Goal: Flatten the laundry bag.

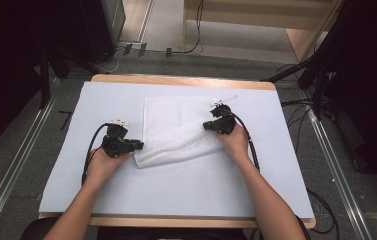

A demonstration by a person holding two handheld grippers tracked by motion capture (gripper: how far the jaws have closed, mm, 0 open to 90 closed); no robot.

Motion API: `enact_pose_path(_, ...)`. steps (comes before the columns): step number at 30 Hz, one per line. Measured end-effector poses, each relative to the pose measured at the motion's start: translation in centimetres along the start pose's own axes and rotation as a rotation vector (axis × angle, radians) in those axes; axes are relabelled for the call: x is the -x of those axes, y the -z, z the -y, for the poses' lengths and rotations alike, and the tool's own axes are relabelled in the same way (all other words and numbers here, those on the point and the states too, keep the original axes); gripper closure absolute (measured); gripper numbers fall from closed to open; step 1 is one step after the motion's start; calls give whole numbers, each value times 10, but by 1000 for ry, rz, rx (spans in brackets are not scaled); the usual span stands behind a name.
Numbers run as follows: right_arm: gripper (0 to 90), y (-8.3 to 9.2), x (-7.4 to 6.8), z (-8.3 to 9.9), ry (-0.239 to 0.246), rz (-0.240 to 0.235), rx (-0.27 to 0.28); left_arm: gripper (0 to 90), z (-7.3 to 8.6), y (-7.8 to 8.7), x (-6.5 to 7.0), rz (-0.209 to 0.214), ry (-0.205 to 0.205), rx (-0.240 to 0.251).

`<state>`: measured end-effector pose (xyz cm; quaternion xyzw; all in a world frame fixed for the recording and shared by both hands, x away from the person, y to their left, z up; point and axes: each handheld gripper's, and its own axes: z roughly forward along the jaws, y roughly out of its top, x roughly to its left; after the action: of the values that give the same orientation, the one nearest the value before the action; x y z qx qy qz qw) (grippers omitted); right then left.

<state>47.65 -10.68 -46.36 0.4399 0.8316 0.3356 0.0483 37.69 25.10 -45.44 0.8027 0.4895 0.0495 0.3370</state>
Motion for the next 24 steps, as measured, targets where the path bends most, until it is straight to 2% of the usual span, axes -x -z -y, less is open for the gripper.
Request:
enact_pose_path(2, 892, 0, 1, 0, -6, -8, -2, 873, 0, 0, -2, -2, 13, -2)
enact_pose_path(4, 895, 1, 1, 0, -14, -12, -5, 900, 0, -1, -3, 11, 33, -4)
enact_pose_path(8, 897, 5, 2, -1, -27, -29, 12, 900, -4, 1, -2, -2, 18, -2)
enact_pose_path(15, 898, 19, 0, -2, -24, -50, 50, 900, -9, 18, -1, 40, 34, 58)
enact_pose_path(24, 897, 51, -11, 8, -7, -69, 98, 900, -16, 34, 12, 72, -1, 84)
